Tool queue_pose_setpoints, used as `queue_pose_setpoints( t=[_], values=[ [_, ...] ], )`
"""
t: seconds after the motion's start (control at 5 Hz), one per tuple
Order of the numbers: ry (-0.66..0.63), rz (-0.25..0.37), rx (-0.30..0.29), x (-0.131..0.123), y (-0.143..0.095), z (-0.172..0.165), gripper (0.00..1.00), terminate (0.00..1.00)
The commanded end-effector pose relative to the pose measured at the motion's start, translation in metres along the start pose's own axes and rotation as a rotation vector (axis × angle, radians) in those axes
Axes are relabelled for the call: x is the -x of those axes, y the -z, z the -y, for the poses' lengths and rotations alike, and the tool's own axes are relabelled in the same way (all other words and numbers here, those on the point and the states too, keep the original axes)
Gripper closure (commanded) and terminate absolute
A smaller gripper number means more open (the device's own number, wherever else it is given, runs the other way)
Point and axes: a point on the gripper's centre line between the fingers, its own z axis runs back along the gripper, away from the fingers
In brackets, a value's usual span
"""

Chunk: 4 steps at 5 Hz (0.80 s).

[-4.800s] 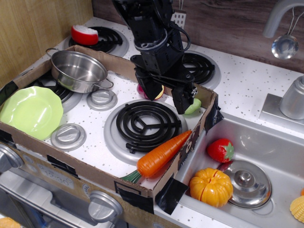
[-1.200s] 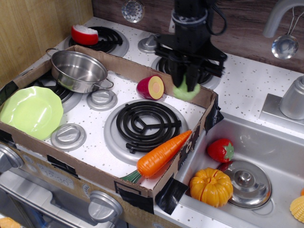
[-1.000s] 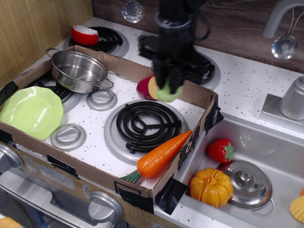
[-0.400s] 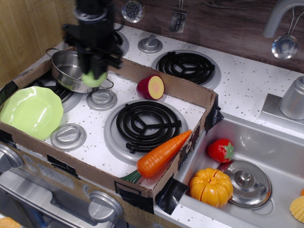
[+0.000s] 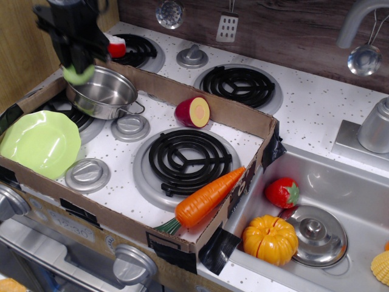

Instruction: Put broccoli in pot

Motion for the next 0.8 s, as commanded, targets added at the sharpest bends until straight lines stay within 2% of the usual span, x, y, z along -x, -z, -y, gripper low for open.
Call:
queue_pose_setpoints(
  t=[0.0, 0.2, 0.4, 0.6],
  values=[
    [0.003, 0.058, -0.025, -0.026, -0.023, 0.008, 0.0, 0.0],
    [-0.011, 0.064, -0.027, -0.026, -0.022, 0.016, 0.0, 0.0],
    [-0.031, 0.039, -0.022, -0.026, -0.023, 0.021, 0.0, 0.0],
    [-0.046, 0.045, -0.04, -0.025, -0.033, 0.03, 0.0, 0.0]
  ],
)
